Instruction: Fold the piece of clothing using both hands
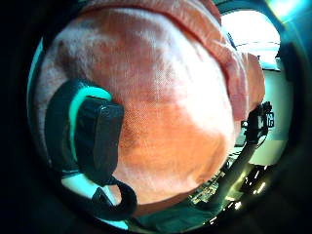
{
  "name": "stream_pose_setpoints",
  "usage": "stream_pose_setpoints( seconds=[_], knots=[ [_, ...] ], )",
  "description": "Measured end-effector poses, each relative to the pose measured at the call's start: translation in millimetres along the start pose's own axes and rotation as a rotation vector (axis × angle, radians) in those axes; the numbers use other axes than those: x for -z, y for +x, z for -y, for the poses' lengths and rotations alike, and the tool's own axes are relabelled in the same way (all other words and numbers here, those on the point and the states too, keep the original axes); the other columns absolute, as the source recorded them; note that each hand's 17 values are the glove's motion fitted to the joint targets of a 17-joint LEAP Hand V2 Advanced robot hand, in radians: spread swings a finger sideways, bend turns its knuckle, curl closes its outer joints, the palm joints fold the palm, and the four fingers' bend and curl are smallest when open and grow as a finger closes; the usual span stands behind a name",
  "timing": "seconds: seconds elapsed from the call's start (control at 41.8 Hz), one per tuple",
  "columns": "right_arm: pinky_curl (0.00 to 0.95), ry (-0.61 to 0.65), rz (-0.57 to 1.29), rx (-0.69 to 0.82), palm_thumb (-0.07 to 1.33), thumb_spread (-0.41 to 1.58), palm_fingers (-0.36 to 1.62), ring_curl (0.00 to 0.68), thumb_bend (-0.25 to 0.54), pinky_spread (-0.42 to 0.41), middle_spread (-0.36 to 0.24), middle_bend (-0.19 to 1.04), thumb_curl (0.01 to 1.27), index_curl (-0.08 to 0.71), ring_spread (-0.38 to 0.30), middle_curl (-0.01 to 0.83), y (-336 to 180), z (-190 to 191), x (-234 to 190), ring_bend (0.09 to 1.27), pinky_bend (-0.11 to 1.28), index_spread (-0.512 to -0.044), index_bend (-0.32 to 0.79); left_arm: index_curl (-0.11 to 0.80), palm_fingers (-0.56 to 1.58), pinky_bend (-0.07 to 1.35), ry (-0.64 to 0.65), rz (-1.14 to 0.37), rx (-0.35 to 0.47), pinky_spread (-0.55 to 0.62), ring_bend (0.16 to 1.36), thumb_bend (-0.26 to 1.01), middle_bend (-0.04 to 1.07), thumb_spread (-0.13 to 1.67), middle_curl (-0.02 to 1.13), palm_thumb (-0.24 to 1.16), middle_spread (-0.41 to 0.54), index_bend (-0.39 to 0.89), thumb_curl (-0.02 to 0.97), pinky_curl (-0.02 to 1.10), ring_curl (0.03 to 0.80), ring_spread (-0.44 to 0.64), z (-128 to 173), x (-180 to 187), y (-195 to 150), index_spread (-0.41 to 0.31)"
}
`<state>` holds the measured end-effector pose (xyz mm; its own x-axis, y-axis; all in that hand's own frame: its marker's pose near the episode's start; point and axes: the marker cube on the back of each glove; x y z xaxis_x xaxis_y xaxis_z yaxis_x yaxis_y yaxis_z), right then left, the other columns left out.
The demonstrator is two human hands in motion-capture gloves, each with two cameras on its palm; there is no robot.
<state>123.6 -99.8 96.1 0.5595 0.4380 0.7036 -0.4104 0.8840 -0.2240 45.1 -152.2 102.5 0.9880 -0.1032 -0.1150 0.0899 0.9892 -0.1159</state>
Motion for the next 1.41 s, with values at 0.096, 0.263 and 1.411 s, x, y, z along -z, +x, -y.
stream_pose_setpoints(
  seconds=[0.096, 0.263, 1.411],
  knots=[
    [0.403, 0.074, 0.214, -0.016, 0.51, 1.18, 0.67, 0.458, 0.071, -0.081, 0.052, 0.19, 0.31, 0.102, -0.068, 0.34, -7, 18, -13, 0.88, 0.96, -0.315, 0.04, 0.367, 0.39, 0.45, 0.017, -0.019, 0.013, 0.21, 0.43, -0.03, 0.2, 1.4, 0.42, 0.16, -0.003, 0.19, 0.194, 0.34, 0.369, 0.14, 2, -4, -2, -0.086],
    [0.367, 0.07, 0.381, -0.175, 0.82, 1.17, 0.93, 0.416, 0.202, -0.164, -0.002, 0.19, 0.38, 0.203, -0.116, 0.355, -18, 11, -12, 0.73, 0.82, -0.257, 0.21, 0.382, 0.34, 0.47, -0.032, -0.059, 0.015, 0.24, 0.42, -0.01, 0.16, 1.42, 0.4, 0.11, 0.01, 0.18, 0.182, 0.35, 0.361, 0.18, 0, -2, -7, -0.082],
    [0.367, -0.095, -0.229, 0.987, 1.12, 0.57, 1.04, 0.423, -0.021, -0.326, -0.172, 0.14, 0.64, 0.213, -0.241, 0.358, -331, -169, -258, 0.58, 0.69, -0.285, 0.06, 0.339, 0.4, 0.41, 0.255, -0.173, 0.323, 0.28, 0.51, 0.09, 0.21, 1.49, 0.43, 0.45, -0.027, 0.14, 0.271, 0.37, 0.348, 0.18, -69, 137, -186, -0.08]
  ],
)
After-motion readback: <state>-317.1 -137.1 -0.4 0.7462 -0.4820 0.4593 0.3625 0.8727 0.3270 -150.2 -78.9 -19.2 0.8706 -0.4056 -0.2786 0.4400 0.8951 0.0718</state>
